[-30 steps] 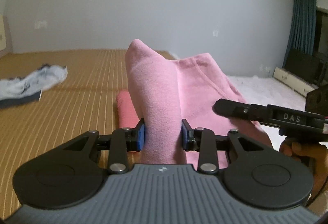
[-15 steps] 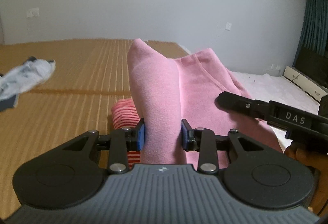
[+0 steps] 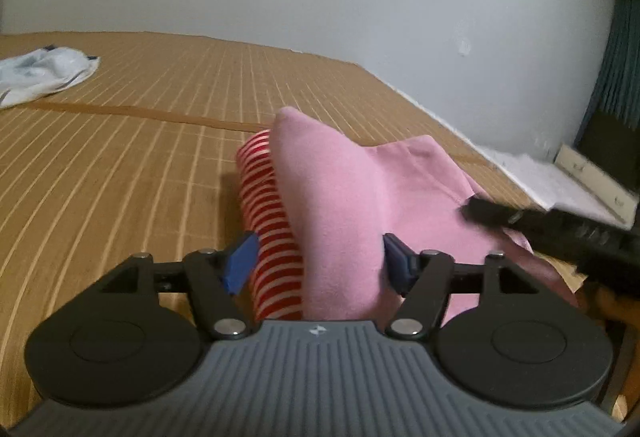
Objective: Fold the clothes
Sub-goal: 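Open both grippers and release the pink shirt on the striped shirt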
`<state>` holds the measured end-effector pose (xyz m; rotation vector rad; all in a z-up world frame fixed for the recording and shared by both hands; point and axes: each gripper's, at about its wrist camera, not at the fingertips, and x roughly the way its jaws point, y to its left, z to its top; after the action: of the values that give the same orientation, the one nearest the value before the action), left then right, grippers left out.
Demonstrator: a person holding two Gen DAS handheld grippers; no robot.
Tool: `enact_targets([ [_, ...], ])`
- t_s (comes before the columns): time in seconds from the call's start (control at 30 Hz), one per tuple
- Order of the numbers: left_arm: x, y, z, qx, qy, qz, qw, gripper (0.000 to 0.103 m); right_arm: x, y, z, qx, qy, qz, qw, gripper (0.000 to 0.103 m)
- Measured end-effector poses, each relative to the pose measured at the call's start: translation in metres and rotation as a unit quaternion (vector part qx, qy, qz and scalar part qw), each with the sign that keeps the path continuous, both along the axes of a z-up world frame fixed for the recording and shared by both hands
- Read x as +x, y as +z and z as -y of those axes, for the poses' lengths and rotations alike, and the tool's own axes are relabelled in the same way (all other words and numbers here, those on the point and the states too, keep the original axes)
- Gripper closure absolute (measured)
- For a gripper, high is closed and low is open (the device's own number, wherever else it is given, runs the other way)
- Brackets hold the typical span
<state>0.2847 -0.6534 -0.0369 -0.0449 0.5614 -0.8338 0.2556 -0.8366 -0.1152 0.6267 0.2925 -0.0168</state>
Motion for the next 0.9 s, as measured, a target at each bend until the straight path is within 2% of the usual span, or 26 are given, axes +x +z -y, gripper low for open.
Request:
enact_targets([
  [0.03, -0.005, 0.001, -0.008, -0.006, 0.005, -0.002, 1.0000, 0.031, -0.006, 0.007, 0.000, -0.011, -0.009, 0.003, 1.000, 0.063],
  [0.1, -0.018, 0.011, -0.019, 0.004, 0.018, 0.017, 0.9997, 0.031, -0.019, 0.020, 0.001, -0.033, -0.029, 0.008, 0.999, 0.061],
  [0.13, -0.029, 0.015, -0.021, 0.021, 0.022, 0.041, 0.9987, 0.031, -0.026, 0.027, 0.004, -0.049, -0.043, 0.012, 0.998, 0.062],
  [0.2, -0.057, 0.021, -0.015, 0.054, 0.015, 0.102, 0.9932, 0.031, -0.050, 0.049, 0.000, -0.095, -0.058, 0.027, 0.993, 0.077],
  [0.23, -0.069, 0.022, -0.010, 0.067, 0.006, 0.127, 0.9896, 0.031, -0.062, 0.057, -0.004, -0.104, -0.054, 0.029, 0.993, 0.079],
  [0.33, -0.089, 0.013, 0.009, 0.082, -0.010, 0.148, 0.9854, 0.031, -0.072, 0.060, -0.032, -0.128, 0.013, 0.023, 0.991, 0.086],
  [0.4, -0.089, 0.000, 0.018, 0.107, 0.002, 0.145, 0.9835, 0.031, -0.068, 0.050, -0.049, -0.137, 0.045, 0.001, 0.990, 0.088],
  [0.47, -0.082, -0.013, 0.013, 0.116, 0.009, 0.141, 0.9832, 0.029, -0.061, 0.035, -0.055, -0.147, 0.037, -0.027, 0.988, 0.088],
  [0.57, -0.074, -0.023, -0.003, 0.088, 0.006, 0.108, 0.9902, 0.029, -0.058, 0.014, -0.045, -0.152, 0.016, -0.067, 0.986, 0.094],
  [0.6, -0.072, -0.026, -0.008, 0.078, 0.005, 0.096, 0.9924, 0.029, -0.069, 0.013, -0.045, -0.150, 0.017, -0.076, 0.986, 0.094],
  [0.63, -0.069, -0.029, -0.013, 0.068, 0.003, 0.085, 0.9941, 0.029, -0.069, 0.010, -0.041, -0.149, 0.009, -0.084, 0.985, 0.092],
  [0.67, -0.073, -0.028, -0.014, 0.068, 0.005, 0.086, 0.9940, 0.029, -0.084, 0.008, -0.041, -0.143, 0.010, -0.087, 0.986, 0.080],
  [0.7, -0.077, -0.025, -0.015, 0.073, 0.007, 0.088, 0.9934, 0.029, -0.082, 0.009, -0.038, -0.145, 0.009, -0.093, 0.985, 0.073],
  [0.77, -0.083, -0.022, -0.018, 0.077, 0.005, 0.084, 0.9935, 0.028, -0.095, 0.018, -0.038, -0.155, 0.002, -0.100, 0.983, 0.075],
  [0.83, -0.103, -0.019, -0.018, 0.091, -0.005, 0.075, 0.9930, 0.014, -0.090, 0.024, -0.044, -0.164, -0.008, -0.098, 0.982, 0.077],
  [0.9, -0.121, -0.018, -0.019, 0.101, -0.007, 0.077, 0.9919, 0.014, -0.104, 0.036, -0.043, -0.159, -0.013, -0.074, 0.984, 0.077],
])
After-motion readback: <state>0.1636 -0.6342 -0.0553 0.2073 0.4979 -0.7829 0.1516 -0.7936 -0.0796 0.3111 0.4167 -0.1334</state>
